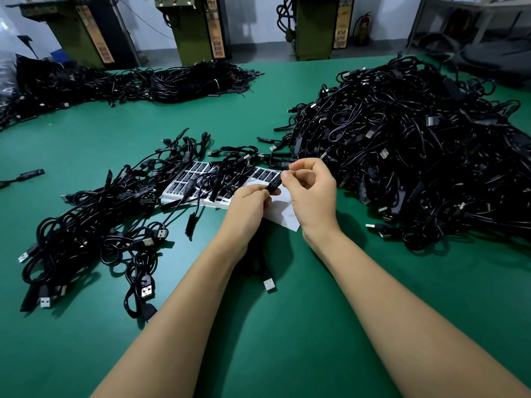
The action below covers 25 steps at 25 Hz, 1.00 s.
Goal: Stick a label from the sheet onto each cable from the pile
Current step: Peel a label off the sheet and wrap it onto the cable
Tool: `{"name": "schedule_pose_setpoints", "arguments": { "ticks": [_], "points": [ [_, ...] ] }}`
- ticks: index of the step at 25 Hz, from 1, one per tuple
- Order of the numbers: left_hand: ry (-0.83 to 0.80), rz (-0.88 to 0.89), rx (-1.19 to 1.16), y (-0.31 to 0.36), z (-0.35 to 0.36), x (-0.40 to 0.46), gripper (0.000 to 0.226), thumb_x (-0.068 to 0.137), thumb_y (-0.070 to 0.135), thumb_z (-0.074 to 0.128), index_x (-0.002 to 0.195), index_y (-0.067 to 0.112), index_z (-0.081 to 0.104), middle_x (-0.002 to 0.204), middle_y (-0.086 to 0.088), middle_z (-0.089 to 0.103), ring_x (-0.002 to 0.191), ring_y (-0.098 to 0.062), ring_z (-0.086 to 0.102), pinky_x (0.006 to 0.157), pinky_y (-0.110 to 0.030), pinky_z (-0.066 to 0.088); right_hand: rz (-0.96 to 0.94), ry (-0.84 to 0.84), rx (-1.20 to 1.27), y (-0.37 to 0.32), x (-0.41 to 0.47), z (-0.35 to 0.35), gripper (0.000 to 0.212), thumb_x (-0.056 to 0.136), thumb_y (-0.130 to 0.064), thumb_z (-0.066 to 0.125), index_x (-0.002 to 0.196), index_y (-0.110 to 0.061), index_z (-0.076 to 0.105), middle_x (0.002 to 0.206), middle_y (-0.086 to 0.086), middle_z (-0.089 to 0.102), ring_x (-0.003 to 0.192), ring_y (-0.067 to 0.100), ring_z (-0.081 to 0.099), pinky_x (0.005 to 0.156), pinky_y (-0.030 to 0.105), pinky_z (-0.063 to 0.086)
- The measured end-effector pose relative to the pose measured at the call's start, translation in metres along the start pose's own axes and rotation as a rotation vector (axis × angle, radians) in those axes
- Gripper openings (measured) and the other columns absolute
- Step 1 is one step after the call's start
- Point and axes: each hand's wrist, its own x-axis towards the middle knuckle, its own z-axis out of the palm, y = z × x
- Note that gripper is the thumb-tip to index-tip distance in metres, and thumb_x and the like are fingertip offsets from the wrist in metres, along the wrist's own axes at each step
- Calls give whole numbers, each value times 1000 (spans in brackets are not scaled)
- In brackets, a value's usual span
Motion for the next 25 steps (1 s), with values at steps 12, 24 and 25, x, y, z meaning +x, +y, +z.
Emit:
{"name": "schedule_pose_setpoints", "arguments": {
  "ticks": [12, 24, 25],
  "points": [
    [-23, -4, 50, 4, -2, -4, 47, 85, 6, 45, 46, 26, 60, 47, 16, 42, 60, -14, 34, 55, -30, 24, 56, -2, 6, 5, 1, 2, 17, 86, -4, 66, 79, -16, 57, 75, 2, 62, 69, 10, 59, 66, 18, 48],
    [-27, 57, 37, 1, 0, -5, 19, 88, 15, 53, 81, 15, 71, 60, 4, 38, 63, -12, 33, 59, -30, 24, 70, 0, -11, 5, 1, 2, 16, 85, -3, 65, 79, -15, 57, 76, 5, 63, 67, 12, 60, 70, 27, 50],
    [-33, 63, 37, 2, 0, -5, 18, 87, 18, 54, 78, 13, 69, 64, 0, 36, 63, -13, 32, 59, -30, 23, 71, -4, -8, 5, 1, 2, 16, 86, -3, 65, 79, -15, 57, 75, 4, 63, 66, 10, 60, 69, 26, 50]
  ]
}}
